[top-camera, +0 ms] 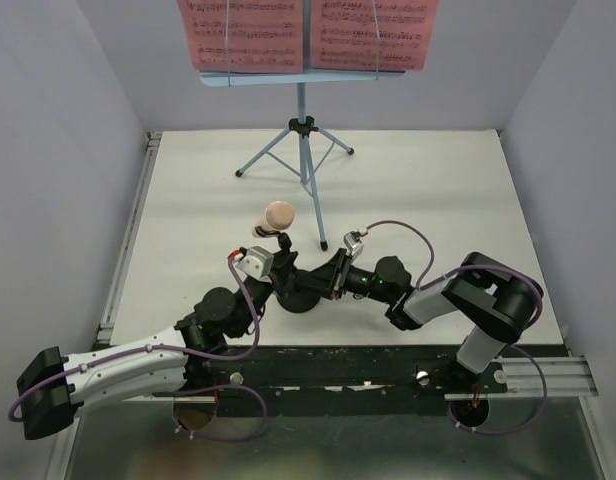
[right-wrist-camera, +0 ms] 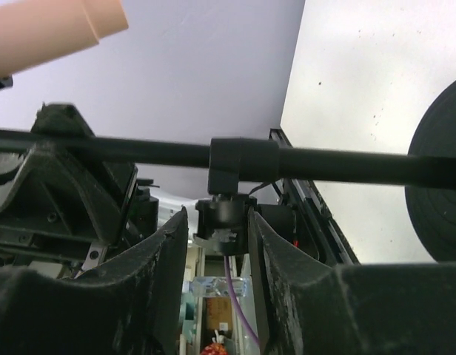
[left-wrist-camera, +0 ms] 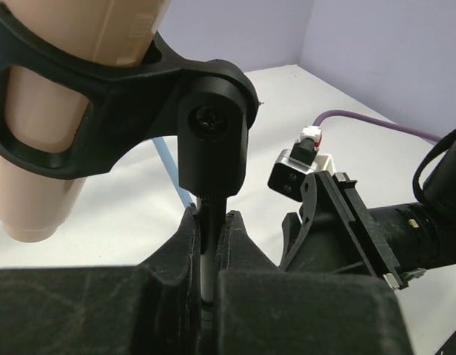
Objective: Pack up the instrument practice props
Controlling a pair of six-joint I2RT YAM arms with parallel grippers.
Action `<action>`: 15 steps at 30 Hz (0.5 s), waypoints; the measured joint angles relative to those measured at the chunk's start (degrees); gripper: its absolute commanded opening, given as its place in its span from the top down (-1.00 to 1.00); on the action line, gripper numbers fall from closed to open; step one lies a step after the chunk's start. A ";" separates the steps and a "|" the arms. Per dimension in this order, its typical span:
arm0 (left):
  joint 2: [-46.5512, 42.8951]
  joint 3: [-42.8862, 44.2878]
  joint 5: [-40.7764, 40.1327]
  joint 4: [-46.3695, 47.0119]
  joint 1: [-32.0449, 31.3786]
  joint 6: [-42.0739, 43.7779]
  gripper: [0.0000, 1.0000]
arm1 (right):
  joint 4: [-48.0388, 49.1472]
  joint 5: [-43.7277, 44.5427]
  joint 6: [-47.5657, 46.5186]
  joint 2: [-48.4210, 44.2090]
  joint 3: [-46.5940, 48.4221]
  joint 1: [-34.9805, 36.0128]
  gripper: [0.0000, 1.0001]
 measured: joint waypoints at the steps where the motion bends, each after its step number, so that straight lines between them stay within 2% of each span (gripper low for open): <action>1: -0.04 -0.02 0.00 0.00 -0.09 0.00 1.00 | 0.13 0.00 0.28 0.48 0.24 -0.22 0.10; 5: -0.24 -0.11 0.02 0.00 -0.35 0.02 1.00 | 0.26 0.02 1.18 1.81 1.64 -0.72 0.17; 9: -0.42 -0.20 0.02 0.00 -0.35 0.00 1.00 | 0.85 0.00 2.71 3.19 2.10 -1.27 0.34; 15: -0.42 -0.28 -0.17 0.04 -0.35 0.07 1.00 | 1.62 -1.14 4.26 4.37 2.78 -1.38 0.29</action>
